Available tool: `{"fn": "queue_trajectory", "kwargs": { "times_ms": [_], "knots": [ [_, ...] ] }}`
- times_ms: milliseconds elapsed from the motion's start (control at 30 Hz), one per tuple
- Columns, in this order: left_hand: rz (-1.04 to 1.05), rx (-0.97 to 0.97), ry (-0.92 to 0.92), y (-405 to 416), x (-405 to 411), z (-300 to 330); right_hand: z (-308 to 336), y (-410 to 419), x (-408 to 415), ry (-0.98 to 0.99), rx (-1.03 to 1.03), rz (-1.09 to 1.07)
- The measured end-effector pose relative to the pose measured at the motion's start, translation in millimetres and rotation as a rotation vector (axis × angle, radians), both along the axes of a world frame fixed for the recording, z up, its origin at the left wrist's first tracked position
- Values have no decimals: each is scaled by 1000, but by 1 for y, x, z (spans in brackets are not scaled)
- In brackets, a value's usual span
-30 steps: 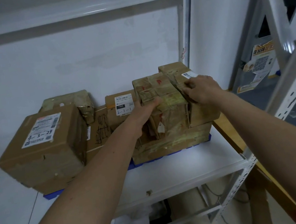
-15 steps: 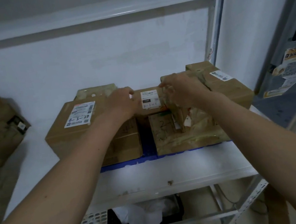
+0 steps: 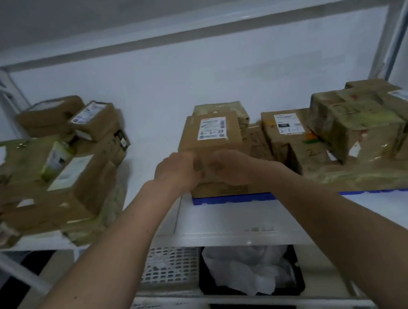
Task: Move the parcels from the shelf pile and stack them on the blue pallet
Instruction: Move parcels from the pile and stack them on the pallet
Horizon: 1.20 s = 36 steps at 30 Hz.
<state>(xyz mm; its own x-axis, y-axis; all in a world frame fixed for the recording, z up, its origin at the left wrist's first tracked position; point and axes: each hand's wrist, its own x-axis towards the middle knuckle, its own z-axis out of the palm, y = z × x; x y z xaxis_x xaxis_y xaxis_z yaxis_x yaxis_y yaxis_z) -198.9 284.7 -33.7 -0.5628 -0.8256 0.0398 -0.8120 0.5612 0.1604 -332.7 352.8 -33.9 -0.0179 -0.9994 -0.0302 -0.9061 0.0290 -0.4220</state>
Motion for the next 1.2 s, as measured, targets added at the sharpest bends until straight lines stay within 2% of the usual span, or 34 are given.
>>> {"fn": "queue_trajectory", "kwargs": {
  "times_ms": [133, 700, 1033, 1200],
  "knots": [
    [74, 44, -27, -4, 69, -11, -18, -12, 61, 58, 93, 40],
    [306, 101, 35, -10, 295, -19, -25, -63, 253, 70, 32, 264],
    [405, 132, 122, -34, 333, -24, -15, -101, 281, 102, -80, 317],
    [455, 162, 167, -63, 334, -21, -14, -144, 276, 111, -181, 162]
  ]
}}
